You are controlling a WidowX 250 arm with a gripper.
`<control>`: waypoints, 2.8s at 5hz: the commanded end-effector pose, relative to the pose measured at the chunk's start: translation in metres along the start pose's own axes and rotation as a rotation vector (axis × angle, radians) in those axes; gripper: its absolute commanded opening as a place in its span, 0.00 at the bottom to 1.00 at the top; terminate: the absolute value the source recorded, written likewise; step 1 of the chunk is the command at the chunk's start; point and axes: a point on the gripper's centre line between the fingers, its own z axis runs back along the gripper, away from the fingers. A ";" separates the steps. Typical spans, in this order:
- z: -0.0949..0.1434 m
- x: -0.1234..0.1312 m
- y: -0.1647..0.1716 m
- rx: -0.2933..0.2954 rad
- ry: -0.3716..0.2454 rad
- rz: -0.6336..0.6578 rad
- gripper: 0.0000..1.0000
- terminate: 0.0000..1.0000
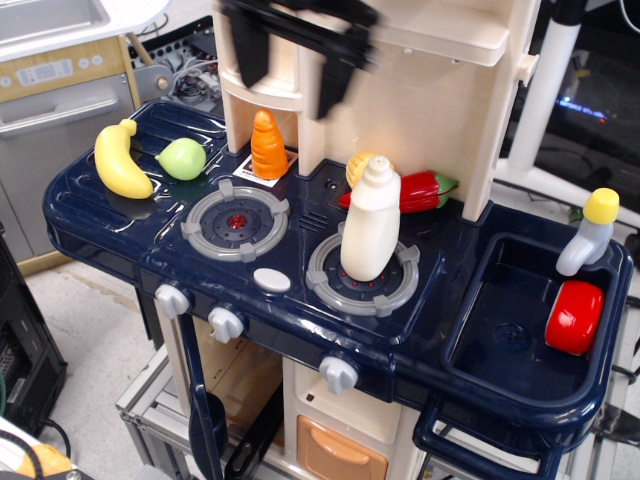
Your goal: Put detergent in sink
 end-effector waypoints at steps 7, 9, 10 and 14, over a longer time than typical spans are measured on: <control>-0.051 0.011 -0.042 -0.122 -0.209 0.192 1.00 0.00; -0.036 0.012 -0.067 -0.083 -0.171 0.310 0.00 0.00; -0.017 0.021 -0.095 -0.067 -0.136 0.432 0.00 0.00; -0.043 0.011 -0.153 -0.175 -0.212 0.647 1.00 0.00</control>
